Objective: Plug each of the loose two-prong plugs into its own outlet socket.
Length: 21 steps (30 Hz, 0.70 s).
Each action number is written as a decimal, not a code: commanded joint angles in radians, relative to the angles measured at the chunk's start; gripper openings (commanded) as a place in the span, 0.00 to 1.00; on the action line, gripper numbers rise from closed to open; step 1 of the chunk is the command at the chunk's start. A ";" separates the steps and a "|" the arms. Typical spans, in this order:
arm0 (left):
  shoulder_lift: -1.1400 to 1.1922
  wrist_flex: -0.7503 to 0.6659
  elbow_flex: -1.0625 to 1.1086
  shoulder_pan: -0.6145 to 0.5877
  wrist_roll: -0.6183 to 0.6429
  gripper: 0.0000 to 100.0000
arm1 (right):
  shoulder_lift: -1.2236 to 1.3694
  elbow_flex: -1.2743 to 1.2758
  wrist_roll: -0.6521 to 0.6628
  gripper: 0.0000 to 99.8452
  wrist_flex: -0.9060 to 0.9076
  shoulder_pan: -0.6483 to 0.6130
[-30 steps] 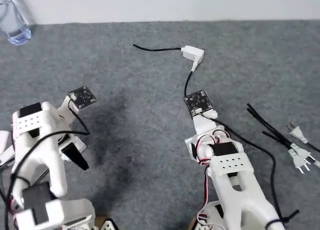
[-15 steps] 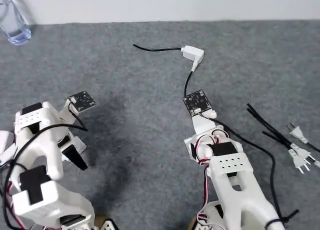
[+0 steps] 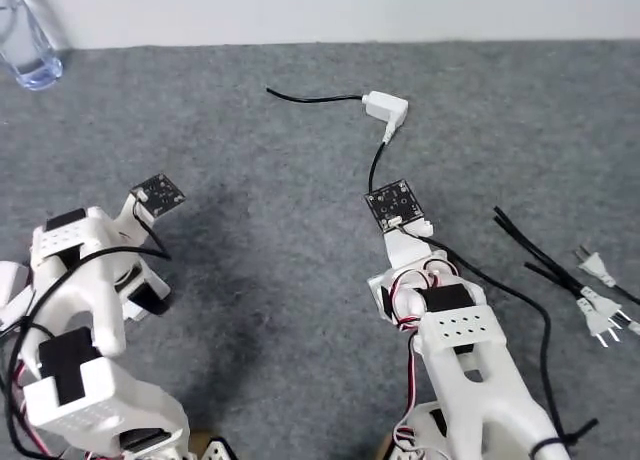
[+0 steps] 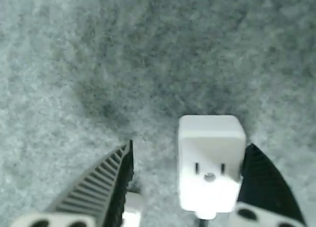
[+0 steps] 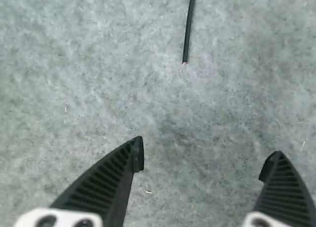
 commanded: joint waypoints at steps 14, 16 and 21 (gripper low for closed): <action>-0.014 0.015 0.051 0.000 0.012 0.20 | -0.015 -0.005 0.011 0.37 -0.018 0.016; -0.015 0.020 0.050 0.002 0.040 0.12 | -0.015 -0.005 0.011 0.37 -0.018 0.016; -0.017 0.044 0.019 0.002 0.058 0.02 | -0.015 -0.005 0.011 0.37 -0.018 0.016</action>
